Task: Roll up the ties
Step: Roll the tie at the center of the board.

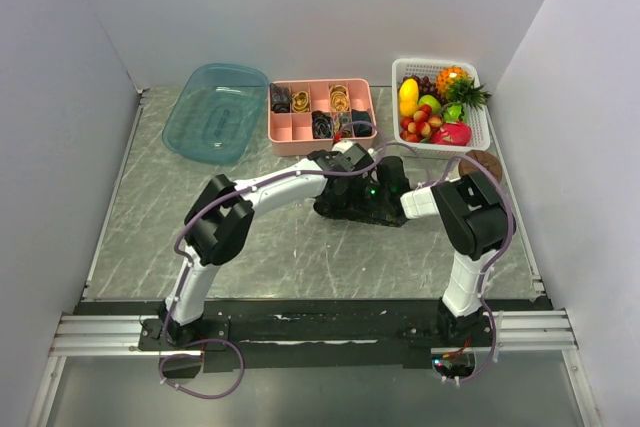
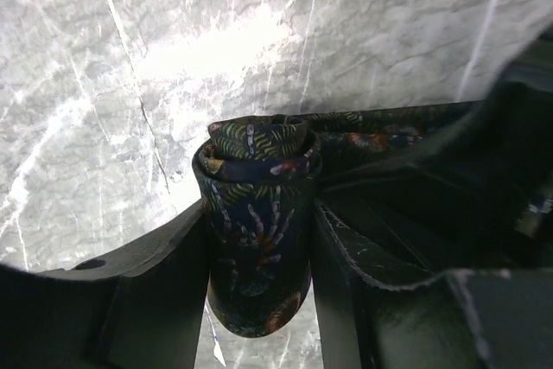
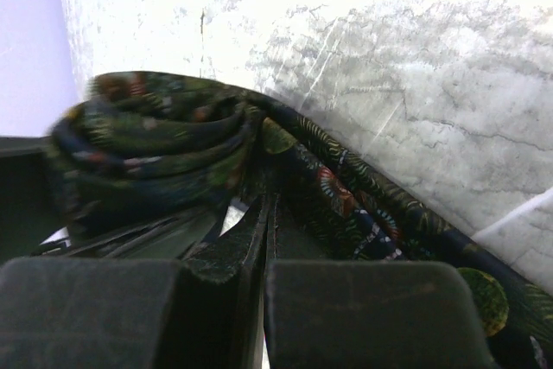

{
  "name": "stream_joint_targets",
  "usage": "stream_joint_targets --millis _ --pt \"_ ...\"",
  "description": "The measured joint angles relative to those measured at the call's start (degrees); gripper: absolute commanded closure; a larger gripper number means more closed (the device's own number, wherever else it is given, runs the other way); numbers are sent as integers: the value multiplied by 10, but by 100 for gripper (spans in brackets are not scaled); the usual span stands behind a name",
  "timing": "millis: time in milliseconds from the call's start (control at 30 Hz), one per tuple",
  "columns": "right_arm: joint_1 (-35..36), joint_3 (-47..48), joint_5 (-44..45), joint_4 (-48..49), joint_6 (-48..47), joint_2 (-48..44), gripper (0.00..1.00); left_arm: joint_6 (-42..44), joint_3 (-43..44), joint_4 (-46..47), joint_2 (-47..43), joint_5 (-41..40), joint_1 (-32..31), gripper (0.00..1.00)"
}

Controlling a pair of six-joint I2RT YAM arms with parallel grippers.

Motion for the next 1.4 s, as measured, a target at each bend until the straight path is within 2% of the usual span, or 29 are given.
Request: stream_joint_targets --millis 67,167,267,767,1400 --pt "0 0 -1 1 1 3 100 -1 -6 9 -10 1 -1 48" --pt "0 0 -3 10 5 5 100 -2 -7 15 -13 3 -2 37" --pt "-1 0 -7 22 10 10 100 -3 -8 16 -13 4 -2 32" --pt "-1 0 -17 33 23 22 100 -9 -55 37 -27 -7 -3 37" --pt "-5 -10 20 4 1 -21 100 -12 -70 61 -40 -23 -4 36"
